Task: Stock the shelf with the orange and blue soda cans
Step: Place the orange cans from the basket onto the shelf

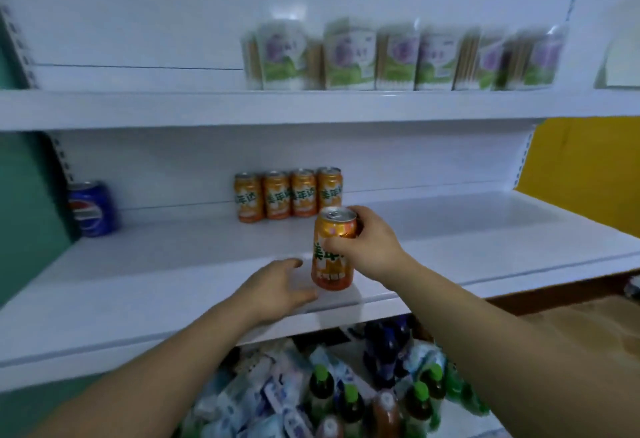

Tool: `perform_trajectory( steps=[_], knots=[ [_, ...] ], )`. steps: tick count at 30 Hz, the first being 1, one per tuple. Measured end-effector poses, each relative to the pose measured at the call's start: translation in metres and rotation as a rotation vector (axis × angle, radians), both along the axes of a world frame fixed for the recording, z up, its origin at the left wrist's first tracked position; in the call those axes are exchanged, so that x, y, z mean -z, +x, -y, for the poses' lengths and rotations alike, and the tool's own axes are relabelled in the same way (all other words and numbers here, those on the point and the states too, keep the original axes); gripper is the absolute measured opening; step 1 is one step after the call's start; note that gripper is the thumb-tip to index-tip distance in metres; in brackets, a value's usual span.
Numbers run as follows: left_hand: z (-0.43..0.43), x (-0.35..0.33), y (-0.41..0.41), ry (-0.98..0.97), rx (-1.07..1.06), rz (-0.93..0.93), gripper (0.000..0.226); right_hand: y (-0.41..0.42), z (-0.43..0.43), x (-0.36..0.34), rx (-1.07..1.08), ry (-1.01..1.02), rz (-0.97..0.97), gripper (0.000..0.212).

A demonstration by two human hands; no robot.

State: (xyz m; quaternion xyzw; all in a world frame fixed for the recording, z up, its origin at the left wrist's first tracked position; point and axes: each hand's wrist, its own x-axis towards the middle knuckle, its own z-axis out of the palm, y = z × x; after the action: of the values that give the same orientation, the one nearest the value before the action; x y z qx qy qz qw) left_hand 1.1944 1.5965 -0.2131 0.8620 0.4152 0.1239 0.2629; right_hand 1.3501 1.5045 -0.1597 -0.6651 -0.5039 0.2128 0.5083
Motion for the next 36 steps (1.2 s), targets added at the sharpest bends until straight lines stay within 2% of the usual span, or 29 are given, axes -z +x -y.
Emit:
perform_trajectory(
  steps=[3, 5, 10, 13, 14, 19, 24, 28, 32, 36],
  knots=[
    [-0.025, 0.009, -0.05, 0.122, -0.094, -0.271, 0.072, -0.023, -0.029, 0.008, -0.05, -0.023, -0.001, 0.046],
    [-0.039, 0.014, -0.075, 0.128, -0.182, -0.4, 0.075, -0.033, -0.046, 0.014, -0.069, -0.041, 0.003, 0.055],
    [-0.053, 0.024, -0.085, 0.123, -0.232, -0.444, 0.078, -0.045, -0.071, 0.025, -0.13, -0.042, 0.013, 0.069],
    [-0.054, 0.027, -0.084, 0.145, -0.242, -0.442, 0.077, -0.05, -0.075, 0.038, -0.036, -0.027, 0.148, 0.096],
    [-0.054, 0.027, -0.084, 0.151, -0.244, -0.446, 0.077, -0.052, -0.075, 0.042, 0.0, -0.01, 0.19, 0.098],
    [-0.054, 0.028, -0.084, 0.154, -0.243, -0.439, 0.076, -0.055, -0.093, 0.053, -0.063, 0.052, 0.087, 0.073],
    [-0.054, 0.028, -0.084, 0.162, -0.243, -0.433, 0.077, -0.058, -0.126, 0.059, -0.052, 0.073, 0.186, 0.072],
    [-0.056, 0.03, -0.085, 0.153, -0.234, -0.419, 0.078, -0.061, -0.154, 0.064, -0.036, 0.088, 0.177, 0.069],
    [-0.057, 0.031, -0.087, 0.151, -0.228, -0.409, 0.078, -0.063, -0.179, 0.069, -0.019, 0.079, 0.16, 0.056],
    [-0.057, 0.031, -0.088, 0.148, -0.221, -0.4, 0.077, -0.063, -0.203, 0.068, 0.014, 0.04, 0.163, 0.06]
  ],
)
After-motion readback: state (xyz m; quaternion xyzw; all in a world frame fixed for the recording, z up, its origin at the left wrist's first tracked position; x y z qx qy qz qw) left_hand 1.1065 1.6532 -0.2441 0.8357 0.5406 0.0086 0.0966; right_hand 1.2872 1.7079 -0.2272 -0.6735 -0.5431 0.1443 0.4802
